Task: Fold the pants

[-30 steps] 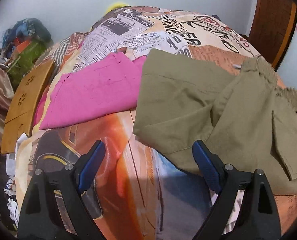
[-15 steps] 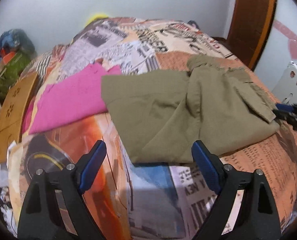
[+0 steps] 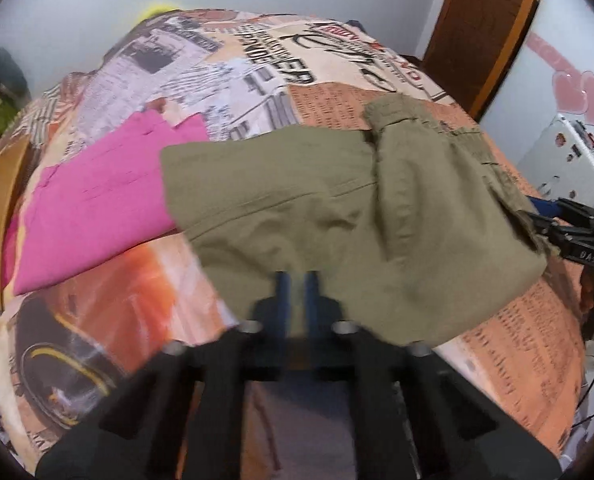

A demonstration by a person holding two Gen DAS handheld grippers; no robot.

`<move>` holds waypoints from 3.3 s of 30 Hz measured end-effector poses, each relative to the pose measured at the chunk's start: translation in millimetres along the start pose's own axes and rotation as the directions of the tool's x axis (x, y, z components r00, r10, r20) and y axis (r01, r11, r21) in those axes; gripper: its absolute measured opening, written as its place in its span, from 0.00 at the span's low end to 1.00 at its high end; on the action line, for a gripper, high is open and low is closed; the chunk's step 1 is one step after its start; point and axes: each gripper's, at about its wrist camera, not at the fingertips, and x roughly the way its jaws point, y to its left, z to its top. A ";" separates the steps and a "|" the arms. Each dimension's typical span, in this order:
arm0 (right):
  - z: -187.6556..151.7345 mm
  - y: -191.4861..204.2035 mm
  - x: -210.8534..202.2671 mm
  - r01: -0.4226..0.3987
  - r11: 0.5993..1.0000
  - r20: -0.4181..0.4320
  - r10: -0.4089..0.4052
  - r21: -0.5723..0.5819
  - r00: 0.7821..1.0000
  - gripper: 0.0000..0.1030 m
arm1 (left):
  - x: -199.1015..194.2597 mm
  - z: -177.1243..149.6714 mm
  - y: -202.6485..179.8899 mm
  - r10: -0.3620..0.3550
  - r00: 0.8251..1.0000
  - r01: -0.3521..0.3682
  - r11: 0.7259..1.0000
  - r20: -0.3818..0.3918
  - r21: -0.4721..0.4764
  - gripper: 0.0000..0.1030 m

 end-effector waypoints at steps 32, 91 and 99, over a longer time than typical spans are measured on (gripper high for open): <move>-1.4 5.1 2.7 0.031 0.999 0.010 -0.031 -0.016 0.999 0.49 | -11.6 -17.6 0.5 -0.178 0.981 0.179 0.984 -0.079 0.005 0.07; 138.7 71.9 82.7 -0.255 0.917 -0.228 0.189 -0.307 0.955 0.30 | -4.5 -21.4 -16.6 0.007 0.999 -0.009 0.999 0.032 0.041 0.14; 137.1 75.5 95.1 -0.343 0.891 -0.306 0.251 -0.298 0.918 0.40 | -3.9 -22.6 -16.5 0.008 0.999 -0.009 0.999 0.037 0.043 0.15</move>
